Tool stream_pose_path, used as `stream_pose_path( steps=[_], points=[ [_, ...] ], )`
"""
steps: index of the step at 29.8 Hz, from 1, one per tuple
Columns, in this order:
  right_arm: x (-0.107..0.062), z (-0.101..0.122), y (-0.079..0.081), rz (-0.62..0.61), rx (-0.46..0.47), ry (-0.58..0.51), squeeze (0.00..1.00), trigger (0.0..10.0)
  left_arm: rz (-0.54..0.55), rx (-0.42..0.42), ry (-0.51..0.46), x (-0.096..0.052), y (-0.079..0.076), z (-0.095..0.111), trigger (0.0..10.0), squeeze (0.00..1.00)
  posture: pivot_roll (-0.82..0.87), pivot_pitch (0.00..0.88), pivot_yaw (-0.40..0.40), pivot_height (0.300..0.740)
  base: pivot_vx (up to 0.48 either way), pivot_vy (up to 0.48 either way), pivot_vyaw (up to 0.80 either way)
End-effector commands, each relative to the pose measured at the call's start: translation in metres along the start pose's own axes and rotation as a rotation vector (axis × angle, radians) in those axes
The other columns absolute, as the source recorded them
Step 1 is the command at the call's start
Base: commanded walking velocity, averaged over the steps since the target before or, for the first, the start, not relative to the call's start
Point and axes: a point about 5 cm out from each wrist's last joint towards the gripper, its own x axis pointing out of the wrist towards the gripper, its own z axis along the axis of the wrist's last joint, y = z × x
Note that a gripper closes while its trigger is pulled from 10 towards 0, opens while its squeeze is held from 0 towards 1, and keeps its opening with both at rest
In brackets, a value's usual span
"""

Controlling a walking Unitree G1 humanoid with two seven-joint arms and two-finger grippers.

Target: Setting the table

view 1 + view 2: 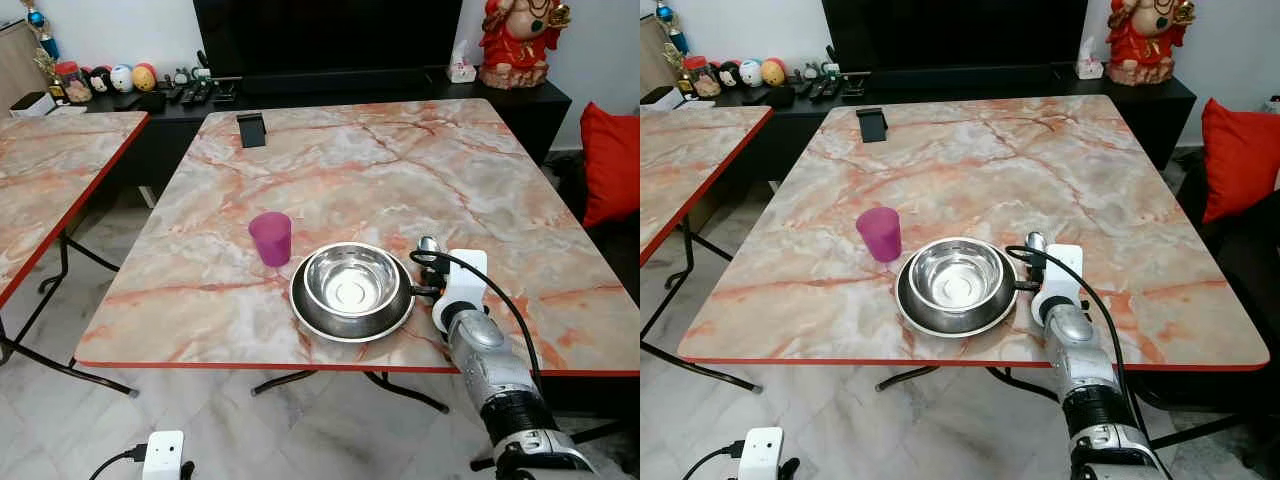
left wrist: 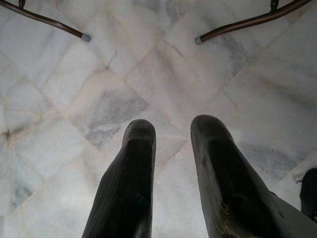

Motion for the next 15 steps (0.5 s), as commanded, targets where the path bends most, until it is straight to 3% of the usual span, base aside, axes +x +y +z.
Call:
stream_pose_path(
  steps=[1,15],
  points=[
    [0.0024,0.0033,0.006,0.017,-0.01,-0.003,0.38,10.0,0.016,0.012,0.004,0.0003,0.0058,0.0007,10.0,0.0,-0.08,0.0,0.076,0.74,0.0,0.0,0.0],
    [0.0032,0.0022,0.006,0.011,-0.01,0.005,0.36,10.0,0.017,0.012,0.004,0.0005,0.0063,0.0012,10.0,0.0,-0.08,0.0,0.077,0.74,0.0,0.0,0.0]
  ],
)
